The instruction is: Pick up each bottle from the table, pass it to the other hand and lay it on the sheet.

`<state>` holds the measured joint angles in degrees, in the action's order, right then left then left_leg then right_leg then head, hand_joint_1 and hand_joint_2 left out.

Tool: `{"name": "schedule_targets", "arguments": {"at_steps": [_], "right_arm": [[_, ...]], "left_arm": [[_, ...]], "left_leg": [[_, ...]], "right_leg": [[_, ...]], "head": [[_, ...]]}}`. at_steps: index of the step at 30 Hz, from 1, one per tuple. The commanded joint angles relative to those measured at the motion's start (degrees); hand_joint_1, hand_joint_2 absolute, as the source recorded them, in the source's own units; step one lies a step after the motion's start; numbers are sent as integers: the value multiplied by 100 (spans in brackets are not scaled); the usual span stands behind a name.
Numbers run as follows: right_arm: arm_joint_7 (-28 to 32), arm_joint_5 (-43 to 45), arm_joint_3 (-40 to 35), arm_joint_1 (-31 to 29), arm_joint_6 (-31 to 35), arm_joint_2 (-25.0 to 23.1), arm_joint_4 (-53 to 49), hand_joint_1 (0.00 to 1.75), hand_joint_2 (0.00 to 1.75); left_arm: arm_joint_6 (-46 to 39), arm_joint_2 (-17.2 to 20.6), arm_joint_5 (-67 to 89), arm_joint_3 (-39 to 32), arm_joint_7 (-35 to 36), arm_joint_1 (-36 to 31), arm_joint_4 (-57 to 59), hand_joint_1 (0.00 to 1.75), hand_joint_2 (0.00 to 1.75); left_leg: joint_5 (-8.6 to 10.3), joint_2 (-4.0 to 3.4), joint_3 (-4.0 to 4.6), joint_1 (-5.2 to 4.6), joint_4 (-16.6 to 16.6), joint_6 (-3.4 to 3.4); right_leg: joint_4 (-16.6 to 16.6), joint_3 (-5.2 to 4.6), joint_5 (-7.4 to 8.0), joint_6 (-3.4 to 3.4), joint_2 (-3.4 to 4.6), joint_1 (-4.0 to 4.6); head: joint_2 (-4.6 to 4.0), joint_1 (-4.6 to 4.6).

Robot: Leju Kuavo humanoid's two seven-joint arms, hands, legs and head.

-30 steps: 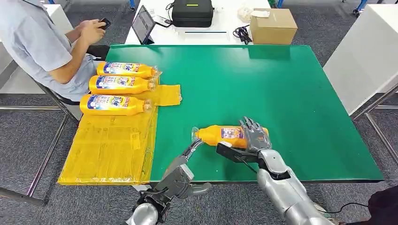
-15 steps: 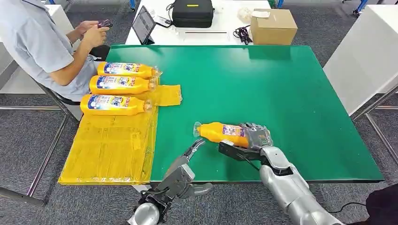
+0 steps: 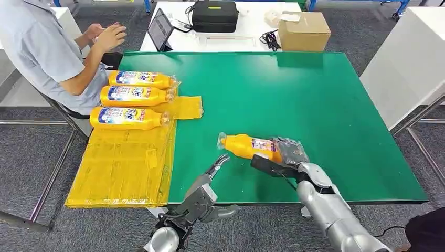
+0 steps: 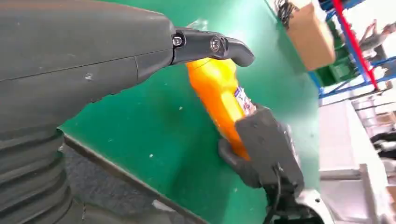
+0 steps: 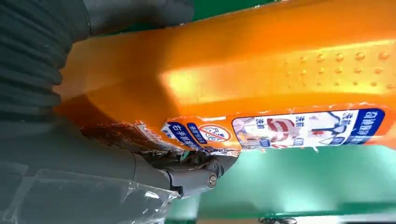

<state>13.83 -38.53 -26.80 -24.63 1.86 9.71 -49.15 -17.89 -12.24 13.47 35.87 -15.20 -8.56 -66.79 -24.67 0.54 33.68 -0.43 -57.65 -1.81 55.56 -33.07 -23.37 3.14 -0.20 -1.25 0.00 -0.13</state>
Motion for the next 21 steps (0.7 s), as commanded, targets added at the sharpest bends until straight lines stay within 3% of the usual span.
{"name": "schedule_targets", "arguments": {"at_steps": [1,10,16,21], "right_arm": [[754,1450,866,1253,3,-616,-1293,175,175],[903,1894,1124,1788,240,-785,-2426,175,175],[1157,2343,939,2260,288,-1113,-3160,175,175],[1280,2440,775,2294,324,-1090,-3157,175,175]], "left_arm": [[-1269,-138,-1053,-320,-1384,118,-130,0,175],[-1455,73,-2039,-374,-1773,531,-934,0,175],[-22,327,-3579,-199,-632,772,-848,0,175],[84,342,-3607,-73,-563,705,-570,0,175]], "left_leg": [[-5,-1,-12,16,5,16],[-7,-9,8,12,2,10],[-12,-9,19,9,6,12],[-11,-8,31,9,8,14]], "right_leg": [[-9,14,-3,-20,-2,17],[0,-6,-5,-12,14,11],[-1,-13,-9,-15,21,9],[-2,-29,-9,-18,18,9]], "head": [[0,0],[0,-2],[0,0],[0,-2]]}}
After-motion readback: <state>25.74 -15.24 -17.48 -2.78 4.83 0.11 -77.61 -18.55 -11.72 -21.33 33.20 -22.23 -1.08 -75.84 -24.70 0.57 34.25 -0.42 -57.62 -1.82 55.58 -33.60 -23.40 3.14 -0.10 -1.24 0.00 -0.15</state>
